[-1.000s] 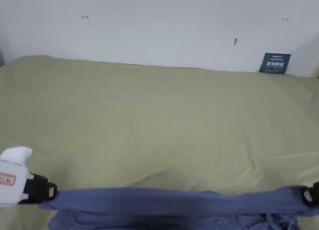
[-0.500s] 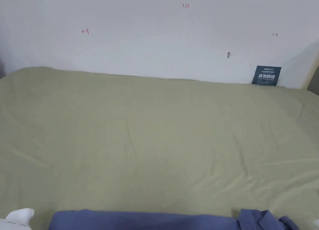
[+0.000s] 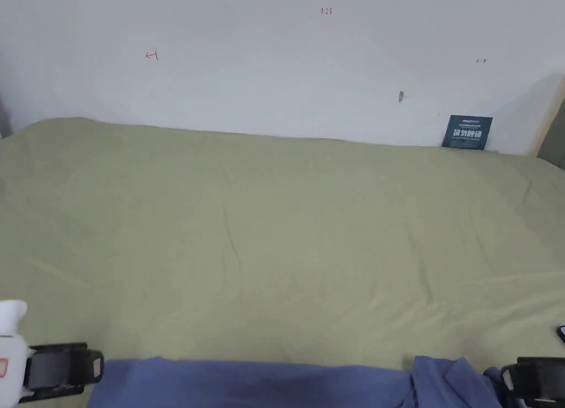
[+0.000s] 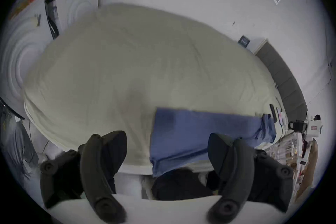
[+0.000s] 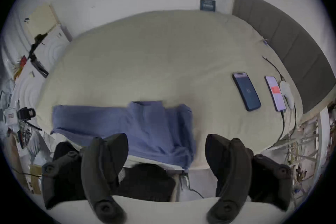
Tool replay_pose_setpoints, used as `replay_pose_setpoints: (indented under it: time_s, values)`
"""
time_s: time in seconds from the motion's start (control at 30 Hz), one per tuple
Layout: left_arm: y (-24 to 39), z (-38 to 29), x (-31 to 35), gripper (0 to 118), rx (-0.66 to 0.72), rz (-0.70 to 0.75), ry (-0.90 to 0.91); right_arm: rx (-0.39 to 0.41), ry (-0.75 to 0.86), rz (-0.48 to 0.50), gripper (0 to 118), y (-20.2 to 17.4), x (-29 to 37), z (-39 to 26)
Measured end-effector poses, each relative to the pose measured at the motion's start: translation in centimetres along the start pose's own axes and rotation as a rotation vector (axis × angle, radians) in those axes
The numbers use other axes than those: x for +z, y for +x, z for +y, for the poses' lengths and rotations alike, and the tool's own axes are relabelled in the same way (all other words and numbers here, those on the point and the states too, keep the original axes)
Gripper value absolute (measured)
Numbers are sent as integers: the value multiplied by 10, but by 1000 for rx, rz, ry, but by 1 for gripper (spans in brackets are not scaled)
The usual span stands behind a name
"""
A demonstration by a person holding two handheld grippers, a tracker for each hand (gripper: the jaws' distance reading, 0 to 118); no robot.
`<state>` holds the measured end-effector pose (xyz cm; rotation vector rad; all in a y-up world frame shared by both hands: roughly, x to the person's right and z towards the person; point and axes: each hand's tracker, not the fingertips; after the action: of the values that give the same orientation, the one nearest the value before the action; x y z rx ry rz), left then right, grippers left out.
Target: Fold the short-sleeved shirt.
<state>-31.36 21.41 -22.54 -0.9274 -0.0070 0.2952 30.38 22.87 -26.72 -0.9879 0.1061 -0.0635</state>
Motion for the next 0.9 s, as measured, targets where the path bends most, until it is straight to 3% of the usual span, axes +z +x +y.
replay_pose_setpoints:
  time_s: [0.03, 0.07, 0.1, 0.13, 0.17, 0.33, 0.5, 0.7, 0.9]
  values:
    - [9, 1, 4, 88, -1, 9, 26, 13, 6, 13, 85, -10, 2, 0]
    - [18, 2, 6, 69, -11, 7, 52, 38, 17, 16, 66, -22, 2, -2]
    - [24, 1, 3, 43, -39, -2, 66, 62, 27, 14, 38, -33, 0, -3]
    - [33, -1, 0, 11, -66, 0, 84, 90, 34, 10, 2, -43, -4, -6]
    - [39, -2, -7, 0, -86, -1, 78, 98, 34, 0, 0, -53, -10, -7]
    - [60, -12, -33, 0, -185, -52, 36, 88, 22, 38, 0, -77, -34, -20]
    - [47, -8, -42, 0, -166, -117, -1, 88, 5, 77, 0, -87, -40, -19]
    - [-45, 0, -90, 0, 42, -257, -135, 109, -5, 60, 0, -82, -41, -17]
    - [-98, -7, -103, 0, 73, -389, -205, 93, -49, 34, 0, -80, -48, -19]
